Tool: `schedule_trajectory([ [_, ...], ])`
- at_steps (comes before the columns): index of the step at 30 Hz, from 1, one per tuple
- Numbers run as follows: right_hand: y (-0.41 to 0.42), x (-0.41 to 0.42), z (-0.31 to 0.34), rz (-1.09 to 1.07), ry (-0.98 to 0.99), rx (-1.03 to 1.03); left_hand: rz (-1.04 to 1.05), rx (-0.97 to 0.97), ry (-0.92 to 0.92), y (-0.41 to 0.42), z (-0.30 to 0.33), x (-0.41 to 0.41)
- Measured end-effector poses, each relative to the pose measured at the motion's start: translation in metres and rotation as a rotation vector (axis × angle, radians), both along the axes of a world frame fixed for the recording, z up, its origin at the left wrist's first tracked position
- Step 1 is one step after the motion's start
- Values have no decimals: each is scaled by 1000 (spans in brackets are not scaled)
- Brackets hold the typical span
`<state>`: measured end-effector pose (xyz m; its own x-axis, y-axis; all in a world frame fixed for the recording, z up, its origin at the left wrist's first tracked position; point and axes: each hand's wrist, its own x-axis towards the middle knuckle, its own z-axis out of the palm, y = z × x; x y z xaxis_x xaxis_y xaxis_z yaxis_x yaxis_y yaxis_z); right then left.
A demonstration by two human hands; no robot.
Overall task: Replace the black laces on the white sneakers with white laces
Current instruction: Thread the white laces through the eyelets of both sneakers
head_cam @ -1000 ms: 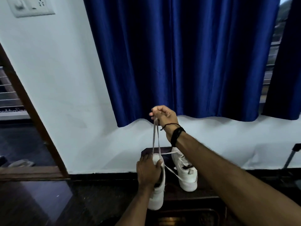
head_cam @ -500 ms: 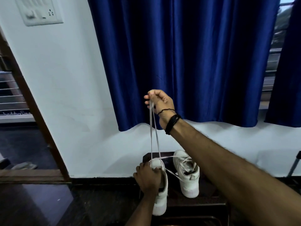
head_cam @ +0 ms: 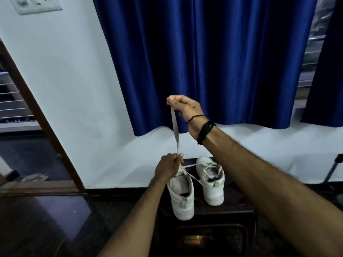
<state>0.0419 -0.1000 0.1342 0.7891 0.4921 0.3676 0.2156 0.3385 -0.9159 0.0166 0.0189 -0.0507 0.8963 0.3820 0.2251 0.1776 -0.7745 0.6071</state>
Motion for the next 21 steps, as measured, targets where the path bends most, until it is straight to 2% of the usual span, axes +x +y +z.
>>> schedule_trajectory([
  [2, -12, 3, -9, 85, 36, -76, -36, -86, -11, 3, 5, -3],
  [4, -22, 9, -33, 155, 164, -158, -40, -154, -67, 6, 2, -6],
  [6, -27, 17, -72, -17, 248, -236, -38, -141, -94, 9, -4, -10],
  [8, -32, 21, -117, -370, 119, -567, -46, -135, -98, 9, -10, -14],
  [9, -35, 17, -137, -423, 16, -801, -56, -138, -97, 7, -11, -16],
  [11, -35, 0, -170, -271, -162, -1183, -72, -154, -94, 4, -11, -18],
  [12, -32, -6, -182, -186, -196, -1272, -77, -163, -95, 3, -10, -19],
  [16, -24, -10, -209, -199, -146, -1311, -91, -190, -107, -6, -9, -28],
  [21, -21, -10, -199, -261, -93, -1267, -106, -107, -205, -25, -13, -49],
])
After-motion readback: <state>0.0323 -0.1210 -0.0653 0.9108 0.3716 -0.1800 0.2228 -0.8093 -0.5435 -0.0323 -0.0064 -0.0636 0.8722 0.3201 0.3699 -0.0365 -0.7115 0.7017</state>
